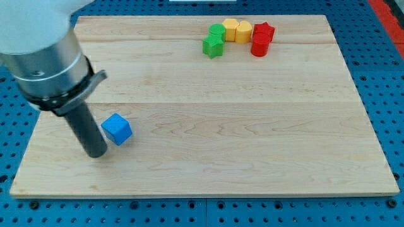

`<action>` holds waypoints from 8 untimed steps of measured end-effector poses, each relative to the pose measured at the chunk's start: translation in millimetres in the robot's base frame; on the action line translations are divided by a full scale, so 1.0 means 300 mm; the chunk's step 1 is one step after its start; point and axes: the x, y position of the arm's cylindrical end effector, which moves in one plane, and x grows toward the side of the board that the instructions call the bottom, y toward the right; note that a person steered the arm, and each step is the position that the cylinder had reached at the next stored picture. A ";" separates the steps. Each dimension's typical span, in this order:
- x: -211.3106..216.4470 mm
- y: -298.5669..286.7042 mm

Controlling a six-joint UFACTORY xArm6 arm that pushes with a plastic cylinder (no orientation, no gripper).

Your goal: Push the blue cube closer to the red circle

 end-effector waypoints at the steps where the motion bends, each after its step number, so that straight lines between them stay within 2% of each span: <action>1: -0.027 0.007; 3: -0.179 0.127; 6: -0.311 0.429; 8: -0.431 0.483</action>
